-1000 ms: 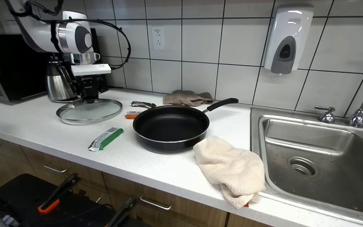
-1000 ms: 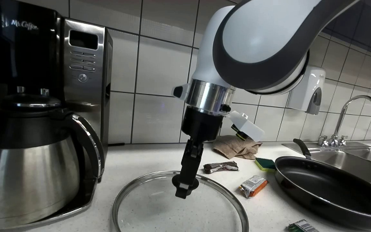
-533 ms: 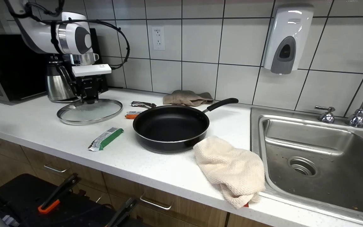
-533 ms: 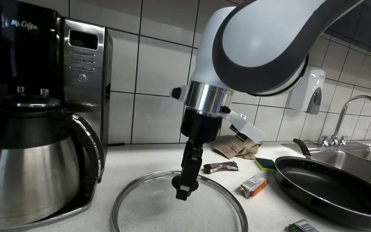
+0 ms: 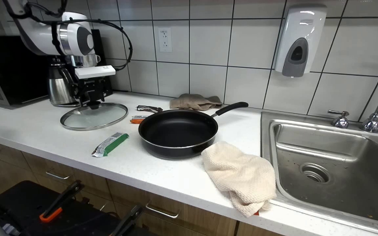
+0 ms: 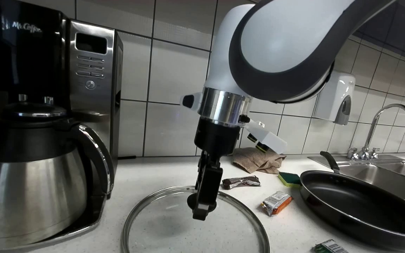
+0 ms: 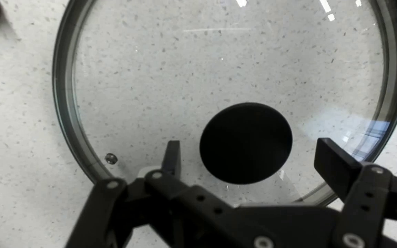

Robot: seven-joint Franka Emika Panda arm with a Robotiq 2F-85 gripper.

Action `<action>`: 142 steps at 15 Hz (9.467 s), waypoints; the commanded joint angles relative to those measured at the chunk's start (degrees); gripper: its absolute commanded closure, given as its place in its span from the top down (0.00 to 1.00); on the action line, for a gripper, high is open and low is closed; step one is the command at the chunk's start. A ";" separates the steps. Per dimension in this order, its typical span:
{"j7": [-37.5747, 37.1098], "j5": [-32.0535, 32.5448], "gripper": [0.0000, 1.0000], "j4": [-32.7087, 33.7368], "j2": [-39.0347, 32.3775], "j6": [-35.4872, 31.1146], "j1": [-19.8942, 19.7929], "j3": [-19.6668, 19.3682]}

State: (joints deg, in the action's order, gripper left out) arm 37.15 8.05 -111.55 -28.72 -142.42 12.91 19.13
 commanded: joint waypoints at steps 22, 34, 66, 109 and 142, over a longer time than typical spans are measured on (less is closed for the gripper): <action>-1.27 3.89 1.00 1.56 4.51 4.68 -1.31 -4.79; 5.33 3.23 1.00 2.13 2.77 3.93 -4.73 -5.09; 30.48 5.19 1.00 8.31 -4.99 3.66 -9.50 -8.45; 25.54 9.64 0.03 3.31 6.28 8.49 -8.24 -14.91; 14.09 17.34 0.44 -12.41 8.95 -2.83 -17.34 -24.22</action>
State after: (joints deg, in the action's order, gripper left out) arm 52.18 24.54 -125.11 -19.96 -145.09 -3.96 -5.81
